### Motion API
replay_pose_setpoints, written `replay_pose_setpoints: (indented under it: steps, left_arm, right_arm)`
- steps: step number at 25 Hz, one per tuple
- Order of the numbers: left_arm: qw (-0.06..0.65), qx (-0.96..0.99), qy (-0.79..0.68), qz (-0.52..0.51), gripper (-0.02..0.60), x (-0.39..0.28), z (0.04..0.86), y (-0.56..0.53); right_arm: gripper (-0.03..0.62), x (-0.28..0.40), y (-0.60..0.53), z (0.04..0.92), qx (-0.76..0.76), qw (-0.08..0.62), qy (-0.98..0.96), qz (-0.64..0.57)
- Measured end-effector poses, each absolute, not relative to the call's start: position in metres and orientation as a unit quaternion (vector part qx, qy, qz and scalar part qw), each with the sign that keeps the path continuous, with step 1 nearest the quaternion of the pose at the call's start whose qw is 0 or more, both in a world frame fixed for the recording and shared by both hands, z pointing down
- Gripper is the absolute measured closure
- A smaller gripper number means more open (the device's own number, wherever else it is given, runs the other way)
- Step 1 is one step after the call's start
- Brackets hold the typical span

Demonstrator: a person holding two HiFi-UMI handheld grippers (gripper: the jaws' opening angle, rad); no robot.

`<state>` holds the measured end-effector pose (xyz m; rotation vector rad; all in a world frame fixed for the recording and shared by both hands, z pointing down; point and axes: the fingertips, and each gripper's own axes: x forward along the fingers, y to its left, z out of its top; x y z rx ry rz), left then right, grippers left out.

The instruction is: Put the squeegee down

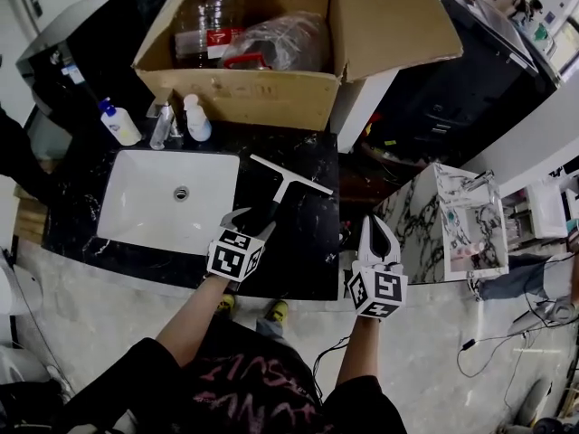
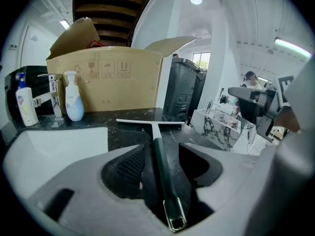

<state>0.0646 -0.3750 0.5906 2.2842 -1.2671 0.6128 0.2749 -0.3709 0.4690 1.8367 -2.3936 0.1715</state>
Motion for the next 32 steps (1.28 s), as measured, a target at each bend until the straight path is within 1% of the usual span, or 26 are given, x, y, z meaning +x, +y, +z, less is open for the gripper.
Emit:
replay_pose_setpoints:
  steps: [5, 10, 12, 15, 29, 32]
  left_arm:
    - [0.209, 0.832, -0.475, 0.195, 0.359, 0.047, 0.566, -0.378]
    - [0.187, 0.833, -0.490, 0.177, 0.376, 0.029, 0.540, -0.383]
    - [0.175, 0.835, -0.496, 0.165, 0.400, 0.024, 0.526, -0.385]
    - [0.155, 0.840, -0.499, 0.146, 0.419, 0.020, 0.504, -0.388]
    - [0.079, 0.840, -0.530, 0.089, 0.583, -0.007, 0.424, -0.407]
    - [0.070, 0.840, -0.533, 0.081, 0.583, -0.012, 0.413, -0.411]
  right_arm:
    - [0.592, 0.257, -0.376, 0.463, 0.595, 0.055, -0.800, 0.051]
    - [0.592, 0.242, -0.380, 0.456, 0.586, 0.052, -0.808, 0.044]
    - [0.592, 0.238, -0.381, 0.453, 0.583, 0.051, -0.810, 0.041]
    - [0.592, 0.233, -0.382, 0.449, 0.582, 0.049, -0.811, 0.037]
    - [0.592, 0.224, -0.384, 0.428, 0.582, 0.033, -0.812, 0.024]
    - [0.592, 0.223, -0.385, 0.424, 0.582, 0.029, -0.812, 0.021]
